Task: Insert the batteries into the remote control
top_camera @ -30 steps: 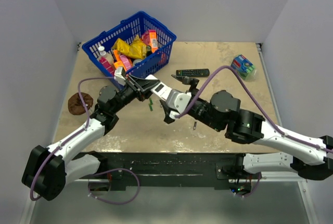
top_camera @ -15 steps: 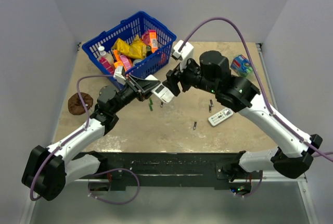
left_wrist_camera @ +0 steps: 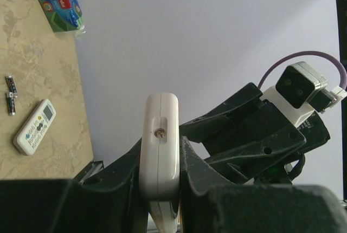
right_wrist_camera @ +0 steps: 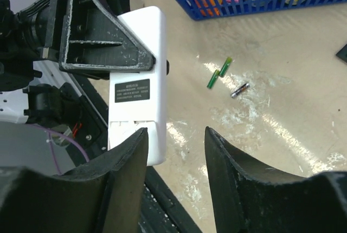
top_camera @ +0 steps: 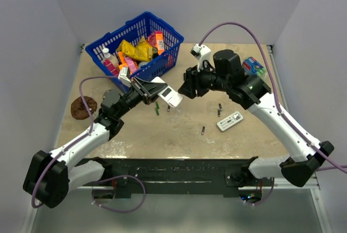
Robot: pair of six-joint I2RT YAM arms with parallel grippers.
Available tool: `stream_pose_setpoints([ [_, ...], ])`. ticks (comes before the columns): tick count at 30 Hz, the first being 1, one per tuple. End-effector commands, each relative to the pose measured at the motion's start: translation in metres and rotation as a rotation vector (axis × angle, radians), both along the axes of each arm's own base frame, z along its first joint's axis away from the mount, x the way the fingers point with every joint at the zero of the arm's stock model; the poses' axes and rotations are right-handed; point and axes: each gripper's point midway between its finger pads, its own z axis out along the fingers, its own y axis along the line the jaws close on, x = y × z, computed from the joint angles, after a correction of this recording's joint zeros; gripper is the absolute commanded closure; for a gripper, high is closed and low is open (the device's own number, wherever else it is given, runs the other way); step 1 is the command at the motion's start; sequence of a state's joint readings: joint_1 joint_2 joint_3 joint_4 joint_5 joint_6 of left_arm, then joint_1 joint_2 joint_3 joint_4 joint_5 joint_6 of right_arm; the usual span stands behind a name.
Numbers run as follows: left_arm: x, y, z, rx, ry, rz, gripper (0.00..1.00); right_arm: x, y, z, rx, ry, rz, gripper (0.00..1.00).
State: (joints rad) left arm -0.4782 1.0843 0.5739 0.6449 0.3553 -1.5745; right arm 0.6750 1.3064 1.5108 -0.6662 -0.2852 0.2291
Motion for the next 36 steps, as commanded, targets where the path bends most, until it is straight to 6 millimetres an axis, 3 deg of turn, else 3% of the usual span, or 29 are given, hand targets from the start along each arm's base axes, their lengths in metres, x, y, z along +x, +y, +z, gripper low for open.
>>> stream_pose_setpoints([
  [1,0.001,0.001,0.032,-0.032,-0.121,0.007,1.00,-0.015,0.005,0.009,0.069,0.035,0.040,0.53],
  [5,0.004,0.002,0.035,-0.030,-0.127,0.021,1.00,-0.016,0.007,0.005,0.075,0.049,0.051,0.58],
  [19,0.008,0.000,0.036,-0.015,-0.131,0.025,1.00,-0.015,0.010,-0.003,0.074,0.059,0.057,0.63],
  [36,0.015,0.010,0.044,0.031,-0.152,0.113,1.00,-0.011,0.006,-0.005,0.081,0.093,-0.010,0.63],
])
